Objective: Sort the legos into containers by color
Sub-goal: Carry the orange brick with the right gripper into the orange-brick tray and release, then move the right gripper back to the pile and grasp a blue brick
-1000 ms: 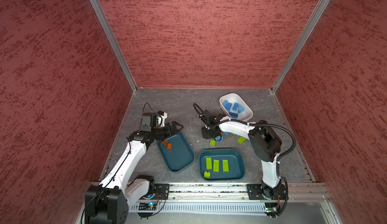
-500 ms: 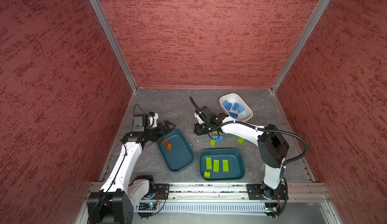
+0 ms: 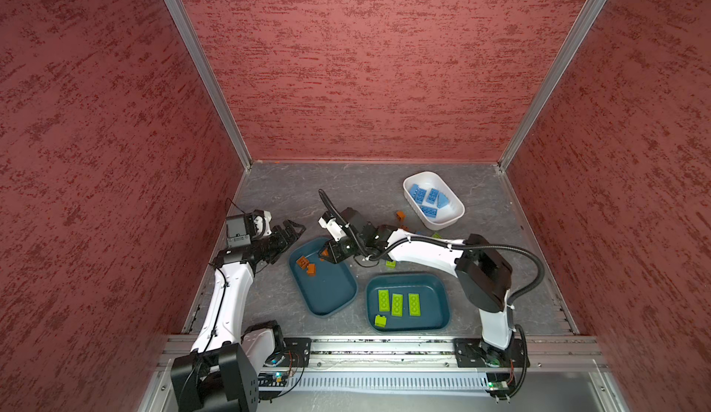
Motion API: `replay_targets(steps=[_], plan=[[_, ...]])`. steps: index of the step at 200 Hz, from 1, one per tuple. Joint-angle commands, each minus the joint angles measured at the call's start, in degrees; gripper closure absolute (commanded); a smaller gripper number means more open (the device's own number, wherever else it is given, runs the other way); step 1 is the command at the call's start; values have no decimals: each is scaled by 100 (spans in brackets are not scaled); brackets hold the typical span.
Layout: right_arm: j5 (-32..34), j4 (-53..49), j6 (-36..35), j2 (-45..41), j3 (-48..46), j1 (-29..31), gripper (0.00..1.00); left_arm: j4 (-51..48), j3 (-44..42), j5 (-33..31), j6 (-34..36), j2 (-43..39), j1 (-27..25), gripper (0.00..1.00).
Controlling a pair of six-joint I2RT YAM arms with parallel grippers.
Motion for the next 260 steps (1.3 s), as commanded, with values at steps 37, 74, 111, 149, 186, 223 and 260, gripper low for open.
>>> replay_targets(steps=[37, 74, 111, 149, 186, 223, 260], plan=[[538, -297, -450, 394, 835, 38, 40, 181, -98, 230, -98, -102, 51, 1], [678, -842, -591, -374, 434, -165, 31, 280, -188, 275, -142, -35, 51, 1], [749, -1851, -1044, -1232, -78, -550, 28, 291, -206, 290, -138, 12, 38, 1], [1275, -2627, -1275, -1762, -564, -1441, 27, 261, -241, 339, -156, -45, 13, 1], [1651, -2775, -1567, -1710, -674, -2152, 26, 225, -211, 381, -188, -80, -23, 1], [1286, -3184, -2272, -1501, -610, -2287, 27, 15, -152, 363, -136, -216, -39, 1], [1126, -3823, -4031, -1727, -980, -2278, 27, -69, -194, 379, 10, -237, -57, 1]])
